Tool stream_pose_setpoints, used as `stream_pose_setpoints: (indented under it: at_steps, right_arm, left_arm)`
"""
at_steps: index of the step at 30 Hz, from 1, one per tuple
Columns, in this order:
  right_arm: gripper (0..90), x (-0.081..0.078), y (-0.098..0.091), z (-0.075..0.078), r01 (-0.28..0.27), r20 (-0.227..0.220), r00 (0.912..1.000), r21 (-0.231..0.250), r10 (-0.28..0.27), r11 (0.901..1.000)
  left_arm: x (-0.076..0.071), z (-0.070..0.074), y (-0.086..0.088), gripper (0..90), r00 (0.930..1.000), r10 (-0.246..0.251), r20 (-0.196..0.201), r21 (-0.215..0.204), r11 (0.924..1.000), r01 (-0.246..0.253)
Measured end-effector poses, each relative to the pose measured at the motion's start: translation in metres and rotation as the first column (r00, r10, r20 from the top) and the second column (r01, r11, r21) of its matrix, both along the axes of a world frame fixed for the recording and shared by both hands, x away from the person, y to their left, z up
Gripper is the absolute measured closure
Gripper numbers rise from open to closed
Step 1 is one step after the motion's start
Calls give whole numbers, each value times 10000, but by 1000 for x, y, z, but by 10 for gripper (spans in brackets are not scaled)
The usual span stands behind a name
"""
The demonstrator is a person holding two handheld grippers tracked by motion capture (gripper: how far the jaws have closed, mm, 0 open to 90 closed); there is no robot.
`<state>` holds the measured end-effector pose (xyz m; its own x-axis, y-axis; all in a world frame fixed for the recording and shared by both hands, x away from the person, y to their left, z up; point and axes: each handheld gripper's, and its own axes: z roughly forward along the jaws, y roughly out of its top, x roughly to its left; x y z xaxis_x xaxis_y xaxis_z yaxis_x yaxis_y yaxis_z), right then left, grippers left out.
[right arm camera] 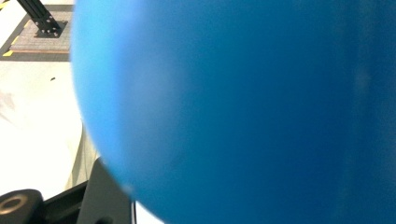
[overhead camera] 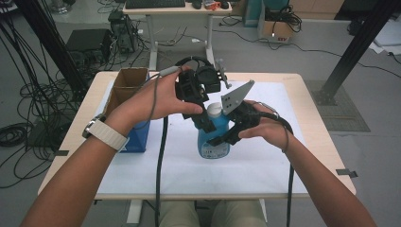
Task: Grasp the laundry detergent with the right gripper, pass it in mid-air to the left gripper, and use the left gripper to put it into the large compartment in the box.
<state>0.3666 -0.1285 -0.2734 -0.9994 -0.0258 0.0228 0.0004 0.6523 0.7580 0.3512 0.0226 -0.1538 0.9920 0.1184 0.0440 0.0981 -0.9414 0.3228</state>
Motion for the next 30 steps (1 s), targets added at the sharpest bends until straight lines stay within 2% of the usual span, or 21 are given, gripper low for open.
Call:
stream_pose_setpoints:
  at_steps: [17,18,19,23,24,25,27,30]
  right_arm:
    - [434,-2,-1,2,-19,-21,10000,-5,19,10000]
    - [434,-2,-2,2,-10,36,10000,43,10,10000]
    - [434,-2,-2,2,-10,36,10000,43,10,10000]
    - [434,-3,-2,4,35,12,10000,-5,-35,10000]
    - [434,-4,-2,4,57,-27,10000,1,-57,10000]
    - [434,-4,-2,4,53,-11,10000,39,-53,10000]
    - [434,-4,-2,4,51,-16,10000,42,-51,10000]
    - [434,-4,-2,4,-1,7,10000,10,1,10000]
  left_arm:
    - [3,-8,-8,56,9999,-107,-81,116,9999,108]
    - [1,-12,-10,60,9995,247,-195,-167,9995,-250]
    - [1,-12,-10,61,9995,247,-195,-167,9995,-250]
    - [3,-15,-11,70,9997,85,-214,-11,10000,-85]
    - [3,-16,-12,73,9994,181,-282,-102,9998,-184]
    - [5,-17,-13,75,9997,44,-235,23,10000,-43]
    - [4,-18,-13,79,9994,170,-305,-129,9998,-174]
    - [7,-18,-14,83,9994,-164,-298,114,9998,168]
